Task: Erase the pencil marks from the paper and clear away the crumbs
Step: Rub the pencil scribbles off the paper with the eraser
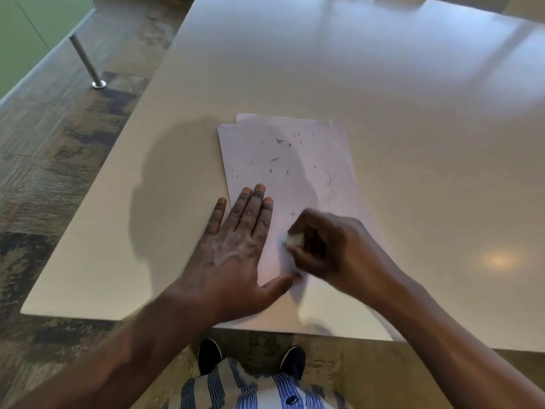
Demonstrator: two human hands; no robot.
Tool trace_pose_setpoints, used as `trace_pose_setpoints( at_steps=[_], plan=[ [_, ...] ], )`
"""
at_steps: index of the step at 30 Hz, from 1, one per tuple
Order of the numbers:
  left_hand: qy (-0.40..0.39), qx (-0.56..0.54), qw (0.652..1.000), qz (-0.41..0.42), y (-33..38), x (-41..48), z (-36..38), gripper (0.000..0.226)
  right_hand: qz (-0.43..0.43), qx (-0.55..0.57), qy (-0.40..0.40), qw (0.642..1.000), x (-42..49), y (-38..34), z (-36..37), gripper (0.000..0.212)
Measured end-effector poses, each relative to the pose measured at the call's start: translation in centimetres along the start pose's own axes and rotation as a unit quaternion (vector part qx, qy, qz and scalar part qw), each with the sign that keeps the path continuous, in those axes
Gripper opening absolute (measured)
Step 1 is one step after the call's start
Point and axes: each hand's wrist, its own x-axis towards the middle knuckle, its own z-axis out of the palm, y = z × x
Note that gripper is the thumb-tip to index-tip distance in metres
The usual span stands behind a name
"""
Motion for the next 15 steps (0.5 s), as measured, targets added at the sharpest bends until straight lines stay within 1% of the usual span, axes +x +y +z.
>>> trace_pose_setpoints(
  at_steps=[3, 4, 7, 9, 12, 15],
  plan=[
    [-0.003, -0.006, 1.000, -0.003, 0.0, -0.1, -0.1, 0.110, -0.002, -0.032, 0.023, 0.999, 2.1, 0.6, -0.5, 0.013],
    [-0.002, -0.009, 1.000, -0.004, 0.0, -0.1, -0.2, 0.110, -0.007, -0.025, 0.011, 1.000, 2.1, 0.6, -0.7, 0.012],
    [-0.004, -0.006, 1.000, -0.004, 0.0, 0.0, 0.0, 0.109, -0.015, 0.010, -0.064, 0.998, 0.1, 0.0, -0.7, 0.014],
    [0.004, -0.014, 1.000, -0.006, 0.0, 0.0, 0.1, 0.109, -0.007, 0.012, -0.080, 0.997, -0.6, -0.1, -0.5, 0.017],
    [0.010, -0.020, 1.000, -0.005, 0.0, 0.0, 0.1, 0.111, 0.018, 0.024, -0.041, 0.999, 1.3, 0.3, -0.3, 0.014],
    [0.004, -0.020, 1.000, -0.008, 0.0, -0.1, 0.0, 0.113, 0.024, -0.015, 0.011, 1.000, 3.0, 0.7, -0.2, 0.012]
  ],
)
